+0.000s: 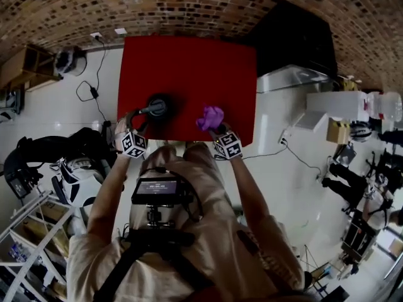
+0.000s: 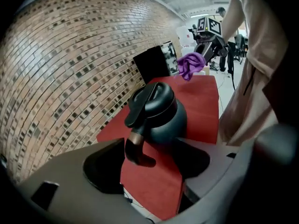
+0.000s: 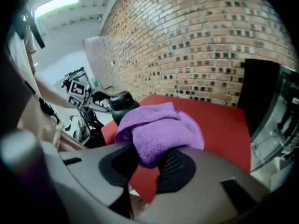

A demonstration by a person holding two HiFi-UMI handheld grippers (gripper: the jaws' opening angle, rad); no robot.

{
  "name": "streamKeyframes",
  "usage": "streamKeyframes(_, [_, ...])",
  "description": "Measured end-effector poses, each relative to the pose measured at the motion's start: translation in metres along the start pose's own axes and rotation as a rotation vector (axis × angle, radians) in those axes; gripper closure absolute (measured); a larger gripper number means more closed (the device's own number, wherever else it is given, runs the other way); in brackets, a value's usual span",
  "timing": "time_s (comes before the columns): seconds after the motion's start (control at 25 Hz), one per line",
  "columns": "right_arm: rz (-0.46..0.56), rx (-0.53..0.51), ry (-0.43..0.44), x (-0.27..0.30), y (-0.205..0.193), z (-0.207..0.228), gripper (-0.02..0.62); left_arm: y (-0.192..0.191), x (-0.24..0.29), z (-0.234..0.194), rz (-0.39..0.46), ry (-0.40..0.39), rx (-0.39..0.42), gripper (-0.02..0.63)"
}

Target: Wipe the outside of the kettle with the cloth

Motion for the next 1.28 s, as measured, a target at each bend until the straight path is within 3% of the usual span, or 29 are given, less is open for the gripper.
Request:
streamKeyframes(0.2, [0.253,0.056,-0.204,-0.047,0.059,-0.003,0.488,-0.012,-0.012,-0.018,0.118,-0.086,-0.217,0.296])
streamKeyframes(0.28, [0.341,0.085,-0.232,-0.067,0.076,-0.010,0.489,-0.021,-0.031,-0.023,0.152,-0.099,-0.322,0.296])
streamKeyframes(0.44, [0.423,0.071,-0.308,-0.106,0.086,-0.034,0.492,-0.028,-0.058,-0.042,0.241,-0.138,-0.581,0.296])
streamKeyframes(0.52, [0.443,0.054,-0.366,-0.118,0.088,-0.041,0.492,-0.015,-0.053,-0.062,0.306,-0.174,-0.652,0.296])
streamKeyframes(0.64, [0.458,0.065,-0.382,-0.122,0.084,-0.057,0.492,-0.005,-0.060,-0.079,0.359,-0.201,-0.679,0.296])
streamKeyframes(0.92, [0.531,0.123,-0.430,-0.152,0.074,-0.067,0.494,0.026,-0.057,-0.072,0.409,-0.294,-0.655,0.296])
streamKeyframes(1.28, [0.573,0.075,-0.374,-0.124,0.119,-0.070,0.494,0.020,-0.066,-0.086,0.437,-0.280,-0.752,0.299])
Point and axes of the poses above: the fingertips, and each gripper's own axes: x forward along the fingers, z to its right, y out of its top, the point moved 5 cm from there along -x, backward along the fingers, and after that the axes turned 2 degrees about -x, right-handed, at the moved point
